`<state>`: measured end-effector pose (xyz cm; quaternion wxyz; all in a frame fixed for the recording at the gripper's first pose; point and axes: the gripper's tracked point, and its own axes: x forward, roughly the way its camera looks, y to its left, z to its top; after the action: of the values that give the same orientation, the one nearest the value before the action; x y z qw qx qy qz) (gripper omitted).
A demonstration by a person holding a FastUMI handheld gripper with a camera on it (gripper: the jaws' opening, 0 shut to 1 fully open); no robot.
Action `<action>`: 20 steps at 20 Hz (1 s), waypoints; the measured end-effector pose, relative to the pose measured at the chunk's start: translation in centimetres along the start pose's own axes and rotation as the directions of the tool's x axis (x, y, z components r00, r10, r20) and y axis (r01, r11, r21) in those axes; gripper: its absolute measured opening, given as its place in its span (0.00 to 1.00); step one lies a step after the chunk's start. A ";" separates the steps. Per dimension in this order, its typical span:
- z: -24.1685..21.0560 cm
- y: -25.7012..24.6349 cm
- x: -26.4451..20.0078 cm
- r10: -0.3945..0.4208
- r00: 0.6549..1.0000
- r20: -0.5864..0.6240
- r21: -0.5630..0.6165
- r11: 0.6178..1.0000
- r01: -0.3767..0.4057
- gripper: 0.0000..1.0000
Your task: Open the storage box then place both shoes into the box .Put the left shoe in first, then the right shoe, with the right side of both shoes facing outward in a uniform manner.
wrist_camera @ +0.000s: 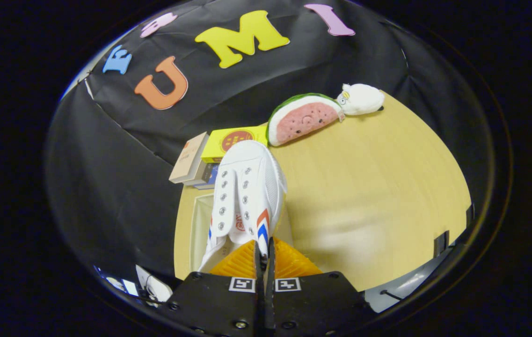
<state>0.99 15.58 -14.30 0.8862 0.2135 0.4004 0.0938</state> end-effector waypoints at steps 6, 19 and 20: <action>-2.9 3.2 3.6 -0.078 0.997 -0.015 -0.051 0.996 0.078 0.01; -5.2 0.8 6.5 -0.197 0.980 0.018 -0.113 0.974 0.198 0.01; -5.4 0.8 6.5 -0.197 0.980 0.012 -0.105 0.975 0.197 0.01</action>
<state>1.24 20.17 -21.49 0.9014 0.1255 0.4135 0.0265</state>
